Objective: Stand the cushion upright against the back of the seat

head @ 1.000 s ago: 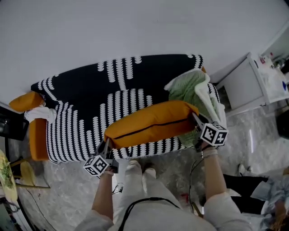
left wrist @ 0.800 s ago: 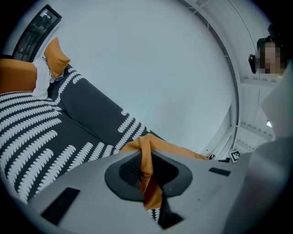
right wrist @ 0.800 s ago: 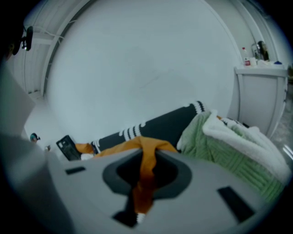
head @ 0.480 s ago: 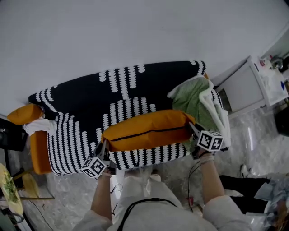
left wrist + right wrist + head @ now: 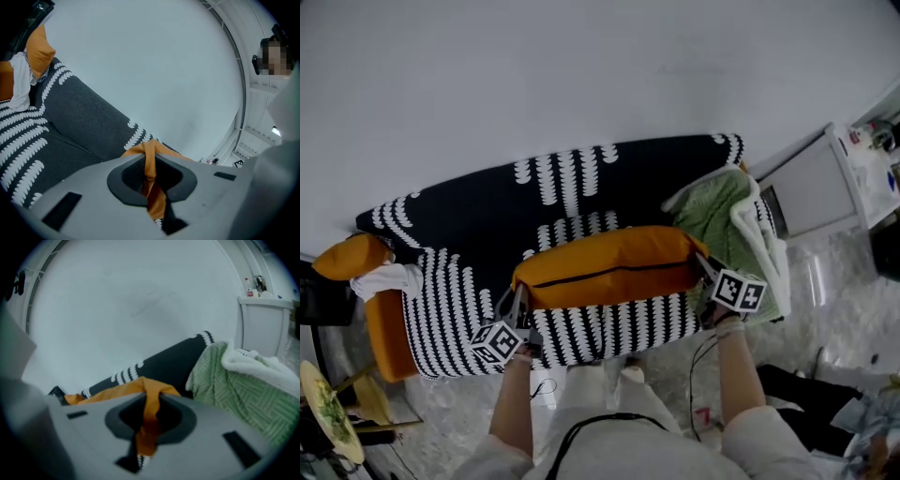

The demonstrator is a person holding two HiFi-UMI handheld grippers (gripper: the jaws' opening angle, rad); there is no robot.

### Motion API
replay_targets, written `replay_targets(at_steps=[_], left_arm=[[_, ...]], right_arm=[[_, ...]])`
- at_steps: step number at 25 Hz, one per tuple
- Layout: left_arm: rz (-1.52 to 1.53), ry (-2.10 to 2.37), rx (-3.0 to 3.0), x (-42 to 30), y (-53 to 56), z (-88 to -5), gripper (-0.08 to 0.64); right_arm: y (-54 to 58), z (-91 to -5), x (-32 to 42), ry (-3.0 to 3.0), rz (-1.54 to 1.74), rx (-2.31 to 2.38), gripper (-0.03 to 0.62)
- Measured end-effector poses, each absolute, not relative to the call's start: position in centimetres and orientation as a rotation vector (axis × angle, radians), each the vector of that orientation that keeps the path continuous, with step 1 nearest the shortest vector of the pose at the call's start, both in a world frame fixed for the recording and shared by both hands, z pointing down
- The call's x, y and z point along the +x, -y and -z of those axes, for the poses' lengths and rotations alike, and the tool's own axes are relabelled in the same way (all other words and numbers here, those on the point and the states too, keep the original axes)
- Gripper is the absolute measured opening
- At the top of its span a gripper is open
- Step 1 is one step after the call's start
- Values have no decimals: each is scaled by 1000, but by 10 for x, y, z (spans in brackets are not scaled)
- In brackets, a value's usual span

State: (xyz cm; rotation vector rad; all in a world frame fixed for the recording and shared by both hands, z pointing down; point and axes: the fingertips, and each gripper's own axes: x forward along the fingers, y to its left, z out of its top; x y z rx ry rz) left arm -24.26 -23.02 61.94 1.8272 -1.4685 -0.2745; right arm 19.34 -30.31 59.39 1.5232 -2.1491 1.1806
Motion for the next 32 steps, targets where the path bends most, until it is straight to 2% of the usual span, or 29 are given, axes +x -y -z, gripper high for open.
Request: replay_targets(at_steps=[32], left_arm=[[315,1369,1835,-268,358,-632,51]], right_arm=[[454,-639,166,1984,-1187,1614,61]])
